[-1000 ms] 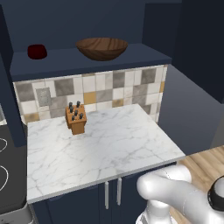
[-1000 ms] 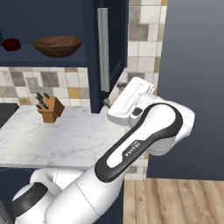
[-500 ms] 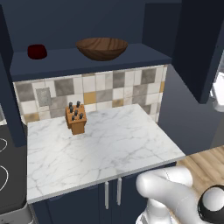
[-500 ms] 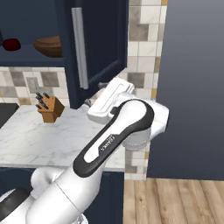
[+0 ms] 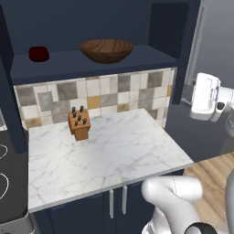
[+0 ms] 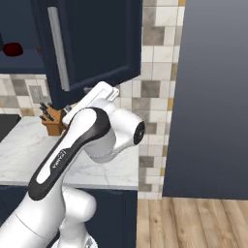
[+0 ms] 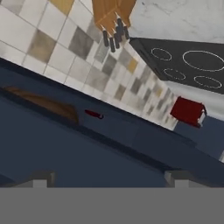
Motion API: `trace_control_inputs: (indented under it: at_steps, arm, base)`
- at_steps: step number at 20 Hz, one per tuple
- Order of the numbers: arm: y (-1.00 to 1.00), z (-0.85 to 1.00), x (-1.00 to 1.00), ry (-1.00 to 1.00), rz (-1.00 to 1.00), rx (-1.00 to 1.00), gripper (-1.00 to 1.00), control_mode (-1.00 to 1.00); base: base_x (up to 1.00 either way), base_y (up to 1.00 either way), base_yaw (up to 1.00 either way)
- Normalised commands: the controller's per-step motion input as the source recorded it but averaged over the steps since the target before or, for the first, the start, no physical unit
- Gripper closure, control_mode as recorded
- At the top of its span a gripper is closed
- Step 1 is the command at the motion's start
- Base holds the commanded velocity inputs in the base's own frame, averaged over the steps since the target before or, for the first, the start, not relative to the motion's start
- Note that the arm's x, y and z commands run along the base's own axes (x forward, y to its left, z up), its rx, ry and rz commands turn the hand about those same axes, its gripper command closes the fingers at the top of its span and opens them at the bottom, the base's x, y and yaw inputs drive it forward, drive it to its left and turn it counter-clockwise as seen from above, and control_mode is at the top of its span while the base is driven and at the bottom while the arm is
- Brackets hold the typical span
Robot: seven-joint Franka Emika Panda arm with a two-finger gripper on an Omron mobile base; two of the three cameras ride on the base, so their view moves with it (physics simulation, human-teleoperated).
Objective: Pick the mug and place it in the sink. Pick the bowl and place it in the open cabinet and then close the cabinet.
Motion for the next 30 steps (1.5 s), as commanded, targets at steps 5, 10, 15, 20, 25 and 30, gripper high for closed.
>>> trace_control_inputs:
  at_steps: [5, 10, 15, 20, 25, 30]
  arm:
    - [0.19, 0.0, 0.64, 0.0, -0.17, -0.01, -1.0, -1.0]
    - [0.09, 0.0, 0.75, 0.01, -0.15, -0.02, -1.0, -1.0]
    - [0.21, -0.05, 0.8, 0.08, -0.14, 0.0, -1.0, -1.0]
    - [0.35, -0.08, 0.88, 0.14, -0.12, 0.0, -1.0, -1.0]
    - [0.33, -0.14, 0.83, 0.15, -0.12, 0.0, -1.0, -1.0]
    - [0.34, -0.17, 0.82, 0.15, -0.12, 0.0, -1.0, -1.0]
  base:
    - [0.0, 0.0, 0.0]
    - [0.0, 0.0, 0.0]
    - [0.0, 0.0, 0.0]
    - [0.0, 0.0, 0.0]
    - [0.0, 0.0, 0.0]
    - [0.0, 0.0, 0.0]
